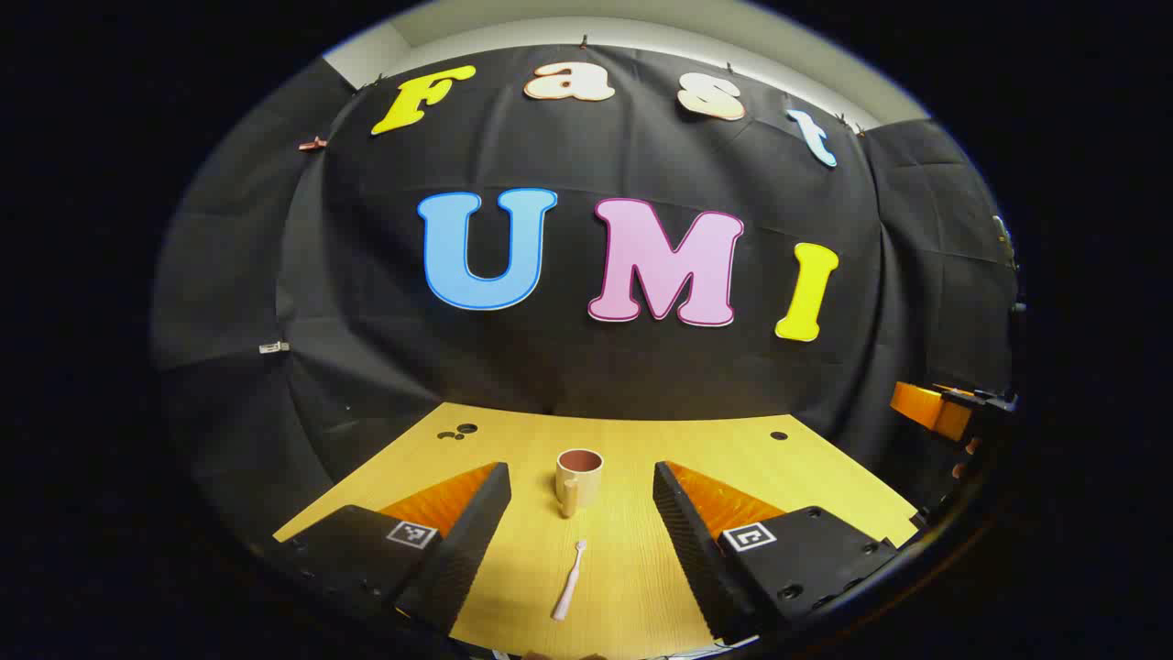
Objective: Put the toothbrush and toothpaste on the desktop into the cup, then pick up the cup and place it on the coaster on the desktop.
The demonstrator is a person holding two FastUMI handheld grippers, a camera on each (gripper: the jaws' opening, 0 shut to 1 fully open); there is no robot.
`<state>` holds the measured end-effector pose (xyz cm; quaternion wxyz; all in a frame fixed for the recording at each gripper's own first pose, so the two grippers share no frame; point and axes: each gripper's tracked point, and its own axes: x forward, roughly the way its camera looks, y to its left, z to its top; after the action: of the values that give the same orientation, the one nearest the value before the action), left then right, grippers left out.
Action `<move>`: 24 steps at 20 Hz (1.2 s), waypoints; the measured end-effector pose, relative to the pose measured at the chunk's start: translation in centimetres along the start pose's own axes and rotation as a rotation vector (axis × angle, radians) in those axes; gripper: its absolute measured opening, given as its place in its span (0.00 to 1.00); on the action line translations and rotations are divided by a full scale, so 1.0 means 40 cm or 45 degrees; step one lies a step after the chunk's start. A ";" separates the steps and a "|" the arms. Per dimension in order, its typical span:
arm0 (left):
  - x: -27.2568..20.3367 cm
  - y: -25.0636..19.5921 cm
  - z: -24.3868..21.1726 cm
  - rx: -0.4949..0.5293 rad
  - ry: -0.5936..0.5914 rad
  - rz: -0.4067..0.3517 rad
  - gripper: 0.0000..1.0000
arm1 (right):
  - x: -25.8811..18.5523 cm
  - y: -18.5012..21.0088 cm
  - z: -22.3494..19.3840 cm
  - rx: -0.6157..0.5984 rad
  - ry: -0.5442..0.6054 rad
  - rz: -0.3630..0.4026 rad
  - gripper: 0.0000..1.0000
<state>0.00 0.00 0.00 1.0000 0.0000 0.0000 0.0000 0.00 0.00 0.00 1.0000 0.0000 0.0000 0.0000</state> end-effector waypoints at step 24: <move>0.035 -0.027 -0.110 0.016 0.135 -0.014 0.98 | 0.102 0.076 -0.133 -0.084 0.245 0.073 0.98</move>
<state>1.40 -1.07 -4.40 0.9986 0.0063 0.0530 -0.0057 4.09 3.02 -5.32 0.9944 -0.0330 0.0959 0.0285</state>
